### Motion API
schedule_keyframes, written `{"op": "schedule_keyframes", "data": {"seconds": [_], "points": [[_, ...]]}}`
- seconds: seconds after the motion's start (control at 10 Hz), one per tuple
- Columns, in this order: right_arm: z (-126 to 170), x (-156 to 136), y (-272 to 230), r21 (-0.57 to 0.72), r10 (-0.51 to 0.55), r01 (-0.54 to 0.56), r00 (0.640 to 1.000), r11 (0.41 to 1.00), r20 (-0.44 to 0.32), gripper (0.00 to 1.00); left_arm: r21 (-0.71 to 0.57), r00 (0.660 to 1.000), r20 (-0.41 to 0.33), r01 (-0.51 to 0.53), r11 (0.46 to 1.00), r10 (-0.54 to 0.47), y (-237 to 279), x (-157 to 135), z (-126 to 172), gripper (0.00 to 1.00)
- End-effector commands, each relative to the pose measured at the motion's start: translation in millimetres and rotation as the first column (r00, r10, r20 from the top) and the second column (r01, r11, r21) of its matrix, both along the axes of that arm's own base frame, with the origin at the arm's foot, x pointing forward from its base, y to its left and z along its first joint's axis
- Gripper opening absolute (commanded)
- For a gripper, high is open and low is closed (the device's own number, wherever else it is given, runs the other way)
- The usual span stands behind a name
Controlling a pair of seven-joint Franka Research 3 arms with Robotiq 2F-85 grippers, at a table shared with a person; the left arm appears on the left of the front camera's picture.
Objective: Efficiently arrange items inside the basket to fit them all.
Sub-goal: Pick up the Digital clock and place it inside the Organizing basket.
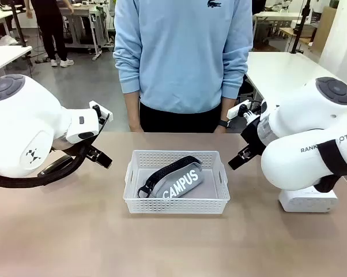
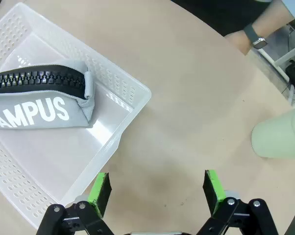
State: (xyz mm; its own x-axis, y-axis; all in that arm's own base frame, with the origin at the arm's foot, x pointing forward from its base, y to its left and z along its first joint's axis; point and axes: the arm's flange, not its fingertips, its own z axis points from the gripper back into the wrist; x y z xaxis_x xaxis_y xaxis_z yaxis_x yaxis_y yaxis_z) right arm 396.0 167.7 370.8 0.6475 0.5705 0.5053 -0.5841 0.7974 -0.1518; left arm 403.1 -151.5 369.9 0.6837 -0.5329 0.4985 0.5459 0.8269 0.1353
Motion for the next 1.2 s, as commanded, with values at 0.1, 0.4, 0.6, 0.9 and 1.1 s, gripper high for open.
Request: {"op": "schedule_keyframes", "data": {"seconds": [0.1, 0.4, 0.6, 0.9, 1.1], "points": [[0.0, 0.0, 0.0, 0.0, 0.0, 0.0, 1.0, 1.0, 0.0, 1.0, 0.0, 1.0, 0.0, 0.0, 1.0, 0.0, 0.0, 0.0, 0.1, 1.0], [0.0, 0.0, 0.0, 0.0, 0.0, 0.0, 1.0, 1.0, 0.0, 1.0, 0.0, 1.0, 0.0, 0.0, 1.0, 0.0, 0.0, 0.0, 0.1, 1.0], [0.0, 0.0, 0.0, 0.0, 0.0, 0.0, 1.0, 1.0, 0.0, 1.0, 0.0, 1.0, 0.0, 0.0, 1.0, 0.0, 0.0, 0.0, 0.1, 1.0], [0.0, 0.0, 0.0, 0.0, 0.0, 0.0, 1.0, 1.0, 0.0, 1.0, 0.0, 1.0, 0.0, 0.0, 1.0, 0.0, 0.0, 0.0, 0.1, 1.0], [0.0, 0.0, 0.0, 0.0, 0.0, 0.0, 1.0, 1.0, 0.0, 1.0, 0.0, 1.0, 0.0, 0.0, 1.0, 0.0, 0.0, 0.0, 0.1, 1.0]]}}
